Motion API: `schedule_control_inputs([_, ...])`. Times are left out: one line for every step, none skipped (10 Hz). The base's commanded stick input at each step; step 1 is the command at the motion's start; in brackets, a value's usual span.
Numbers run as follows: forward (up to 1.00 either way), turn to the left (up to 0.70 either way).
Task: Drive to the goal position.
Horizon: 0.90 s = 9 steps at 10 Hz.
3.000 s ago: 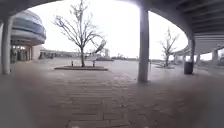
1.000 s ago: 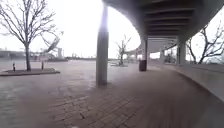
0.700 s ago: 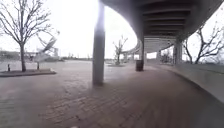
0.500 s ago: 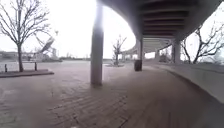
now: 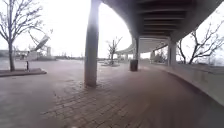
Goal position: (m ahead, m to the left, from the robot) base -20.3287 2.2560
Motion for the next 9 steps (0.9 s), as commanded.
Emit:
schedule_control_inputs([0.7,-0.14])
schedule_control_inputs([0.7,-0.14])
schedule_control_inputs([0.7,-0.11])
schedule_control_inputs([0.7,0.0])
schedule_control_inputs([0.7,0.0])
schedule_control_inputs([0.7,0.0])
schedule_control_inputs([0.7,0.0])
schedule_control_inputs([0.7,0.0])
schedule_control_inputs([0.7,0.0])
